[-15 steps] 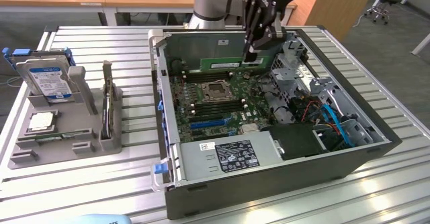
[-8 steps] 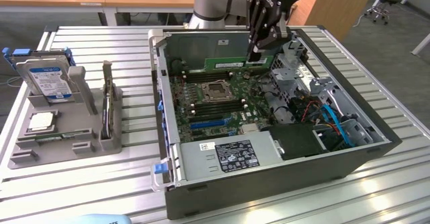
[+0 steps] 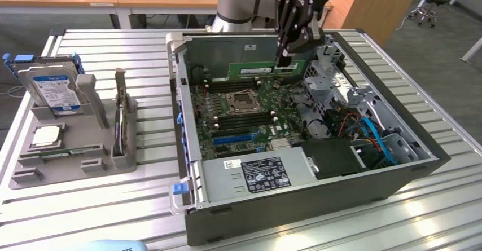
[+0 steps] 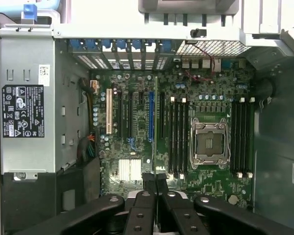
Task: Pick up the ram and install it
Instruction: 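Pick up the ram and move it above insertion slot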
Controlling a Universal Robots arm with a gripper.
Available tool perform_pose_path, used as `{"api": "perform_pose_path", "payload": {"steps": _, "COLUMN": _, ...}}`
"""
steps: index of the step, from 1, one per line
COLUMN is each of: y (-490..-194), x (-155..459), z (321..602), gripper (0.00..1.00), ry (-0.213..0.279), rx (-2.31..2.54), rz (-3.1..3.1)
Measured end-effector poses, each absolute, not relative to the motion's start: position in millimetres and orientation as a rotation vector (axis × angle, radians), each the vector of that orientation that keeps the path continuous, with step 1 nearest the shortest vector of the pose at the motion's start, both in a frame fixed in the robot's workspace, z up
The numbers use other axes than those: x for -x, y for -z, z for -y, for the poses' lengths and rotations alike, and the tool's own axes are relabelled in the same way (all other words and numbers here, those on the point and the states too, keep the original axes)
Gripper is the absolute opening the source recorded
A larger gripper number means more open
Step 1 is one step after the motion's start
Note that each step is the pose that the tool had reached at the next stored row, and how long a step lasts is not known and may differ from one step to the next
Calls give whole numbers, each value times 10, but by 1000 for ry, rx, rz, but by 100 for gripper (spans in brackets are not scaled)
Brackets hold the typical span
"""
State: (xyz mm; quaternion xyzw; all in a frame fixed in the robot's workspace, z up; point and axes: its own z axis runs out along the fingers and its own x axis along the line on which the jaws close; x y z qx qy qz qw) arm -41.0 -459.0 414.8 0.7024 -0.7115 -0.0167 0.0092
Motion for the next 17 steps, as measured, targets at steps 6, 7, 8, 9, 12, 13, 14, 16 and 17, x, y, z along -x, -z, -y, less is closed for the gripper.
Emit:
{"api": "perform_pose_path", "payload": {"steps": 6, "y": -4144, "x": 410, "z": 4487, "gripper": 12, "ry": 52, "rx": -2194, "rz": 2222}}
{"api": "perform_pose_path", "payload": {"steps": 7, "y": -4144, "x": 410, "z": 4466, "gripper": 12, "ry": 52, "rx": -2194, "rz": 2222}}
{"api": "perform_pose_path", "payload": {"steps": 8, "y": -4143, "x": 410, "z": 4444, "gripper": 12, "ry": 52, "rx": -2194, "rz": 2222}}
{"api": "perform_pose_path", "payload": {"steps": 9, "y": -4143, "x": 410, "z": 4421, "gripper": 12, "ry": 52, "rx": -2194, "rz": 2222}}
{"api": "perform_pose_path", "payload": {"steps": 12, "y": -4139, "x": 410, "z": 4353, "gripper": 12, "ry": 52, "rx": -2194, "rz": 2222}}
{"api": "perform_pose_path", "payload": {"steps": 13, "y": -4138, "x": 410, "z": 4332, "gripper": 12, "ry": 52, "rx": -2194, "rz": 2222}}
{"api": "perform_pose_path", "payload": {"steps": 14, "y": -4138, "x": 410, "z": 4312, "gripper": 12, "ry": 52, "rx": -2194, "rz": 2222}}
{"api": "perform_pose_path", "payload": {"steps": 16, "y": -4137, "x": 410, "z": 4275, "gripper": 12, "ry": 52, "rx": -2194, "rz": 2222}}
{"api": "perform_pose_path", "payload": {"steps": 17, "y": -4135, "x": 410, "z": 4257, "gripper": 12, "ry": 52, "rx": -2194, "rz": 2222}}
